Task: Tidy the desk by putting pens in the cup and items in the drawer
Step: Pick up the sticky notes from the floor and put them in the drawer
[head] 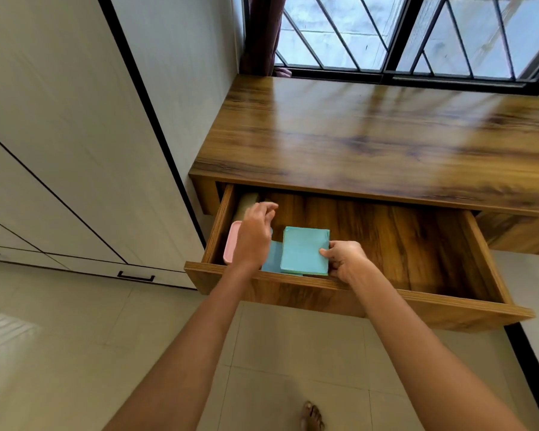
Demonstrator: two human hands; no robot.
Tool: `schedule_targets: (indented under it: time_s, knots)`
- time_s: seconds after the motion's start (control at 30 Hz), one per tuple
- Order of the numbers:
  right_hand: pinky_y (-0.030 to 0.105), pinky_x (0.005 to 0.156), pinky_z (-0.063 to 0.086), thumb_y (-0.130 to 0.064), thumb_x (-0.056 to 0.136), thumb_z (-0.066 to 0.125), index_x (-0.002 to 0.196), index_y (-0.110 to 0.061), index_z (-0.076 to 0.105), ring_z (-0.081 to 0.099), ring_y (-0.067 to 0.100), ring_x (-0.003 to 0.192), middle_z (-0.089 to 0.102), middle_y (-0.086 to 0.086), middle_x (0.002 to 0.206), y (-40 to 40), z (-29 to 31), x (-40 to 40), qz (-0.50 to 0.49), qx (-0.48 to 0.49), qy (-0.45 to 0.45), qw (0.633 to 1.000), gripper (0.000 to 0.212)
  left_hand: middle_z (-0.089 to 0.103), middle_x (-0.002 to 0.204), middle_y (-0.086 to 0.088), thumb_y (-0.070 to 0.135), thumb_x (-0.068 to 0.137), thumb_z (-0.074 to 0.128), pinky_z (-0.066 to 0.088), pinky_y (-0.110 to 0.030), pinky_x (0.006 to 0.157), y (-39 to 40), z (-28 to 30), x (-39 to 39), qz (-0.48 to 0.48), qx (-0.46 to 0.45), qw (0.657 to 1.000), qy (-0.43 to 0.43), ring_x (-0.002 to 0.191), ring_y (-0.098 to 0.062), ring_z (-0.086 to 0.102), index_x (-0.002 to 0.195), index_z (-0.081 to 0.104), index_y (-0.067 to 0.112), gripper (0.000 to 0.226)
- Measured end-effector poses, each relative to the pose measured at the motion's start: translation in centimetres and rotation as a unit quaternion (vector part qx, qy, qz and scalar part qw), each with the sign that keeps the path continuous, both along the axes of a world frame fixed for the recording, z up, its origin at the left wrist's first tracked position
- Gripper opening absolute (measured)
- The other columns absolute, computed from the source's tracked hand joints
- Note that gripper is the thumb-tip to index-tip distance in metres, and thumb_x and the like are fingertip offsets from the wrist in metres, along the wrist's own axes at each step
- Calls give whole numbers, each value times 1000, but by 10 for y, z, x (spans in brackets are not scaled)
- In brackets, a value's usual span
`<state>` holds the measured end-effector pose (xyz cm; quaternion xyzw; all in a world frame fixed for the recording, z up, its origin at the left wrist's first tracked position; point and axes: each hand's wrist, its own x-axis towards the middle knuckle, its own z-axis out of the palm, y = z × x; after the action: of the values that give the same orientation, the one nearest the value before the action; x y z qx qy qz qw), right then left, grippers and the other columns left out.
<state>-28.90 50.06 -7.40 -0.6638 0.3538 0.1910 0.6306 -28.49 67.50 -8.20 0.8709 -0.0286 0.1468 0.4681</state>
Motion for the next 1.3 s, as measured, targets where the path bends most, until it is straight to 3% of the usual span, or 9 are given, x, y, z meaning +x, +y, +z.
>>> schedule_targets:
  time_s: [0.27, 0.37, 0.53, 0.7, 0.8, 0.97, 1.07, 1.13, 1.3]
  knots:
    - [43, 85, 54, 4, 85, 64, 117, -2, 60, 62, 32, 110, 62, 15, 119, 13, -10, 8, 60, -18, 34, 997, 33, 58, 128, -11, 0, 98, 41, 43, -24, 97, 2, 24, 39, -116, 27, 977, 177, 124, -19, 52, 125, 55, 9, 32]
    - [39, 78, 54, 5, 82, 67, 114, -1, 61, 61, 33, 110, 62, 16, 118, 19, -16, 13, 67, -27, 47, 996, 34, 56, 130, -9, -3, 96, 41, 48, -30, 97, 1, 17, 42, -130, 91, 968, 193, 125, -20, 51, 126, 54, 13, 36]
    - [39, 78, 55, 5, 79, 70, 113, -1, 61, 63, 31, 106, 64, 16, 113, 20, -23, 18, 70, -15, 72, 995, 35, 58, 128, -9, -5, 96, 41, 50, -32, 97, -5, 8, 47, -179, 195, 938, 224, 118, -19, 55, 131, 52, 14, 41]
    - [44, 76, 56, 8, 84, 63, 117, 2, 58, 65, 32, 95, 65, 18, 106, 9, -23, 32, 2, 85, 4, 996, 34, 56, 129, -8, -1, 96, 44, 49, -33, 96, -6, 8, 57, -148, 107, 960, 212, 119, -18, 52, 127, 55, 14, 36]
    - [44, 79, 56, 4, 84, 64, 117, -2, 59, 65, 33, 105, 64, 16, 112, 3, -23, 39, -9, 45, -26, 999, 33, 55, 132, -7, -2, 94, 47, 49, -31, 97, -5, 5, 63, -141, 92, 964, 205, 124, -19, 50, 127, 55, 14, 37]
    - [41, 71, 56, 5, 82, 66, 118, -1, 58, 65, 30, 97, 65, 15, 106, 11, -36, 36, 75, 27, 47, 996, 37, 54, 133, -6, -7, 92, 48, 48, -33, 99, -14, -1, 66, -181, 147, 941, 245, 120, -18, 54, 131, 52, 16, 46]
    - [44, 80, 58, 6, 80, 68, 113, 0, 59, 65, 31, 98, 65, 17, 106, 18, -50, 36, 73, 2, 61, 995, 35, 53, 134, -8, -10, 88, 53, 50, -35, 98, -17, -8, 68, -209, 197, 918, 274, 120, -21, 54, 133, 50, 16, 52]
    - [47, 85, 56, 1, 77, 74, 106, -1, 62, 65, 34, 99, 66, 16, 105, 21, -57, 38, 83, -37, 61, 994, 32, 53, 134, -8, -8, 85, 60, 50, -37, 98, -17, -16, 69, -220, 240, 902, 285, 122, -23, 53, 133, 50, 17, 56]
    - [40, 75, 60, -20, 68, 85, 92, -4, 67, 69, 27, 81, 70, 12, 91, 25, -64, 39, 153, -199, 53, 966, 34, 54, 135, -9, 0, 80, 69, 49, -37, 97, -18, -30, 72, -231, 369, 865, 251, 123, -27, 53, 134, 50, 19, 61]
